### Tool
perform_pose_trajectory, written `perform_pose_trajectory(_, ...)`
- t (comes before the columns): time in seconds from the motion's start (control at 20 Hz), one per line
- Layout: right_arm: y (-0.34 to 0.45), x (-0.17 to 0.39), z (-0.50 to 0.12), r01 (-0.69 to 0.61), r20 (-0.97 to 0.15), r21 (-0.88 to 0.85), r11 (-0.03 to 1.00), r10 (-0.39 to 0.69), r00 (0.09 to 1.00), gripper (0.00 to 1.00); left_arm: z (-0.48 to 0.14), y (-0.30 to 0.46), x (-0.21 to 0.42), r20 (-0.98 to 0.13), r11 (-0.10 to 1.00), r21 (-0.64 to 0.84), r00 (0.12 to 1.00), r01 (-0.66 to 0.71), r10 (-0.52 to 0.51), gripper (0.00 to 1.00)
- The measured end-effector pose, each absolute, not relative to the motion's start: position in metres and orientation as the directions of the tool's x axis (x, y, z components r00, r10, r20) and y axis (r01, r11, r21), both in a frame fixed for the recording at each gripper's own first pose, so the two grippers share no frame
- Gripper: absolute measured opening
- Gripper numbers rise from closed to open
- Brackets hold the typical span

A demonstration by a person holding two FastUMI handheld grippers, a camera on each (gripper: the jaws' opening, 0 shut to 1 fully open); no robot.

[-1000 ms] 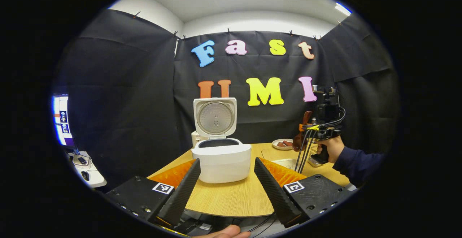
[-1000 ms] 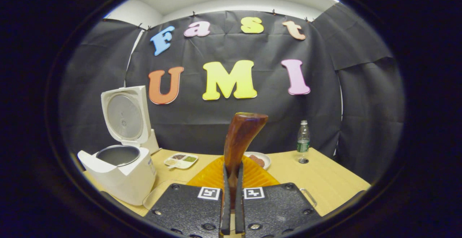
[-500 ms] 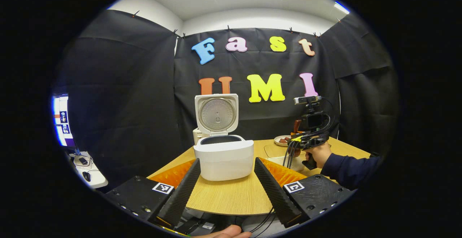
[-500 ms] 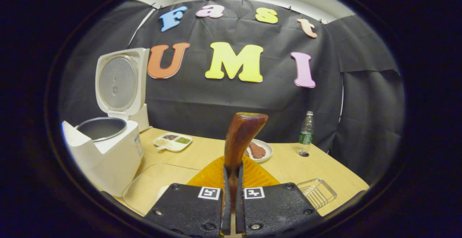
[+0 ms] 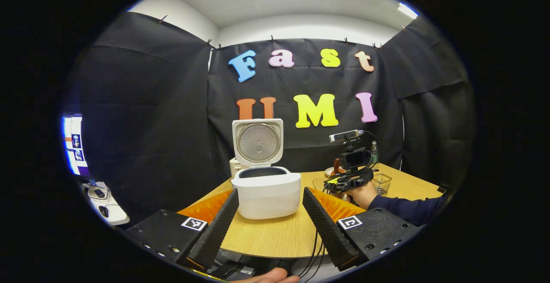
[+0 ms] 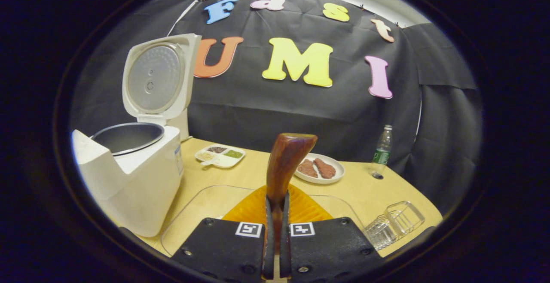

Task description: Close the left gripper, press the button to open the rice cooker; take a wooden spoon from the chopstick holder with the right hand, scoop a spoonful of rice and pour it into the rice cooker, then put the wooden spoon back into the chopstick holder.

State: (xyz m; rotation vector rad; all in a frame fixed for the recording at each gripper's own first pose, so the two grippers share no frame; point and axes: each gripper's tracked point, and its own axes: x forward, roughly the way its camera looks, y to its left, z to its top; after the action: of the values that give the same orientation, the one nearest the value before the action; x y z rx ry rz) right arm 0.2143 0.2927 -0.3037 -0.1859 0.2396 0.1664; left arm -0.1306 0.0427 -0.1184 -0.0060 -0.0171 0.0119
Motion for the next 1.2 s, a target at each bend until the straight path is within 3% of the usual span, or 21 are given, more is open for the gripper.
perform_pose_trajectory(0.2,0.319,0.199,-0.307,-0.286,-0.259,-0.079,0.955,0.257,0.931,0.10,-0.114,0.074,-0.132,0.032,0.996,-0.014,0.996,-0.086,0.087,0.95)
perform_pose_trajectory(0.4,0.325,0.192,-0.309,-0.320,-0.307,0.076,0.944,0.328,0.893,0.11,-0.117,0.072,-0.131,0.020,0.995,-0.072,0.997,-0.068,0.070,0.95)
perform_pose_trajectory(0.85,0.286,0.184,-0.308,-0.181,-0.382,0.493,0.851,0.399,0.834,0.10,-0.122,0.066,-0.125,0.010,0.998,-0.028,0.998,-0.064,0.064,0.95)
perform_pose_trajectory(1.2,0.224,0.190,-0.272,-0.091,-0.275,0.671,0.736,0.360,0.891,0.10,-0.124,0.057,-0.124,0.001,0.998,-0.014,0.998,-0.055,0.055,0.95)
